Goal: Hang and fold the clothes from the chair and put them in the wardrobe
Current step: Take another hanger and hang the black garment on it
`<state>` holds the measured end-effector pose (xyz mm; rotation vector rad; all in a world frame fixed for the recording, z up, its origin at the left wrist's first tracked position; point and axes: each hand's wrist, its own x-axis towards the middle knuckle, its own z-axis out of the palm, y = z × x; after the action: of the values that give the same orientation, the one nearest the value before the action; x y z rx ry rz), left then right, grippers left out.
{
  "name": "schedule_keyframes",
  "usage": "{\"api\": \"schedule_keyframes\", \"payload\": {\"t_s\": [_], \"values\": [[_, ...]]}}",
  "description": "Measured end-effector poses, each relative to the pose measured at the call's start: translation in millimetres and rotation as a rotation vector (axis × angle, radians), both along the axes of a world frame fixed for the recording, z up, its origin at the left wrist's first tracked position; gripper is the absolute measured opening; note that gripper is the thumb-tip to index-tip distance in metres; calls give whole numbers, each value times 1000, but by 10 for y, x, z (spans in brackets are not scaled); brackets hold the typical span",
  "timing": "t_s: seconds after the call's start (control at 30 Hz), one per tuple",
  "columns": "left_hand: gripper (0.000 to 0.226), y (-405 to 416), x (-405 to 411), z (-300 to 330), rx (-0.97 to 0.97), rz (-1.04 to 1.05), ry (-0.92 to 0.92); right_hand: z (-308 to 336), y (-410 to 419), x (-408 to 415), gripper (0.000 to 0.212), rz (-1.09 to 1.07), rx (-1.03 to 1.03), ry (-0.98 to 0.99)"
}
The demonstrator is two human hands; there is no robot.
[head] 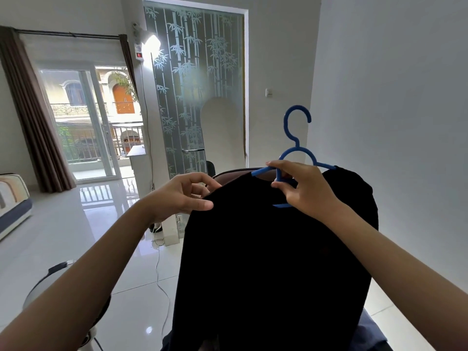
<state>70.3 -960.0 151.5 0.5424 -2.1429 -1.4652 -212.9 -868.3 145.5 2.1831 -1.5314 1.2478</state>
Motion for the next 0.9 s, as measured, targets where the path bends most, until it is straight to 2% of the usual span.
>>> {"api": "schedule_keyframes", "payload": {"t_s": [0.23,0.43,0.53,0.63,0.7,0.8,0.9], "values": [[49,24,-57,-77,162,-159,180,88,70,-67,49,-32,21,30],[42,131,-45,-2,-54,0,61,94,125,-60,50,-48,60,65],[23,200,-94,27,-340,188,-52,101,137,-31,50,-73,67,92],[25,279,-187,-4,-589,362,-61,111,155,4,48,-97,57,95],[23,307,-187,-32,-596,334,-44,119,176,1,47,-125,37,87],[26,312,-139,-59,-506,269,-4,135,251,7,46,-178,-20,59],[30,360,-123,-37,-511,270,58,147,365,95,44,-283,-152,83]]}}
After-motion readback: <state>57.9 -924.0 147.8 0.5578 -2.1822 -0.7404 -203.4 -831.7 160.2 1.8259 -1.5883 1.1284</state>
